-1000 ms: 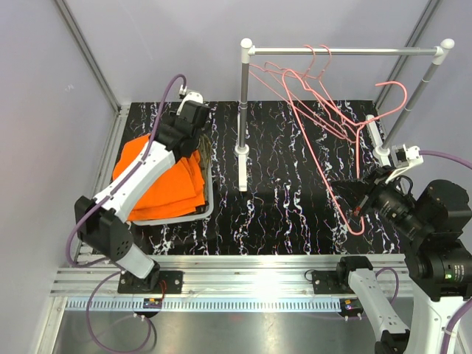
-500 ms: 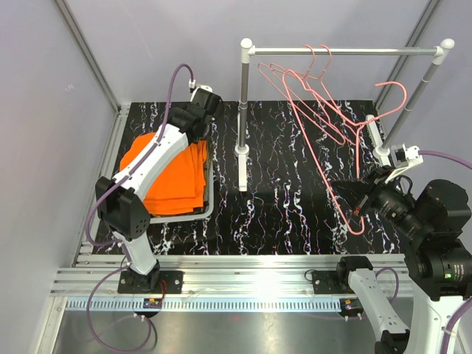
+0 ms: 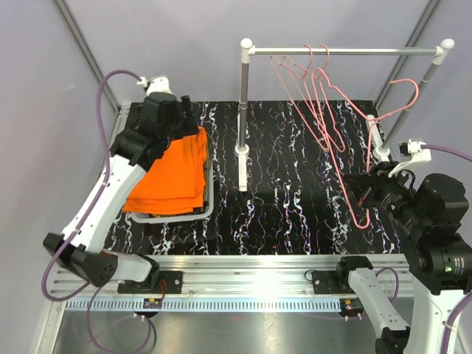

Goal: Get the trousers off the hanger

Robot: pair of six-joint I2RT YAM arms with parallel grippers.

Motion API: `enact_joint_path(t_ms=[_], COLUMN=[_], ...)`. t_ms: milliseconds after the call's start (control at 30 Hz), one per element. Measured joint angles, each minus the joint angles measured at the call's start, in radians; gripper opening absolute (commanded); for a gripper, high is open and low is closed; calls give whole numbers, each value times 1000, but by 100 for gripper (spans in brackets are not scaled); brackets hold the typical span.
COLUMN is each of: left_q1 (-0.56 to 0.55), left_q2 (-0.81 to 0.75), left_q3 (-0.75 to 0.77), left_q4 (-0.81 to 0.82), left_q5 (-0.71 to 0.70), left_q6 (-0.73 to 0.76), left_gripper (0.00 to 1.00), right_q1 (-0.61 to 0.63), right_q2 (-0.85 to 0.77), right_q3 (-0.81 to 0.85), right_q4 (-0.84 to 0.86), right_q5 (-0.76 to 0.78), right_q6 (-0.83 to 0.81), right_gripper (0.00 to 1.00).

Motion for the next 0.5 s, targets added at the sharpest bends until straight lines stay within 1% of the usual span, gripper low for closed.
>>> enact_joint_path(t_ms=[67,133,233,367,433,500], left_q1=[43,89,133,139,139,151], left_q2=[-36,-19,90,290,331,326], left_q3=[-46,-87,-146,-223,-258,-280], left_q4=[34,61,91,143,194,225], left_q5=[3,15,42,85,86,100], left_q6=[-30,-55,-81,-115,-135,-148], left_gripper=[85,83,82,84,84,84], right_q1=[0,-1,-1,-1,-1,-1], right_q2=[2,2,2,5,9,17], right_q3=[7,15,32,60,65,65], right_q4=[0,-2,-6,-33,-48,-65], right_q5=[14,31,82,205,270,323], right_q6=[0,2,3,1,-3,-6], right_gripper=[0,0,0,0,0,0])
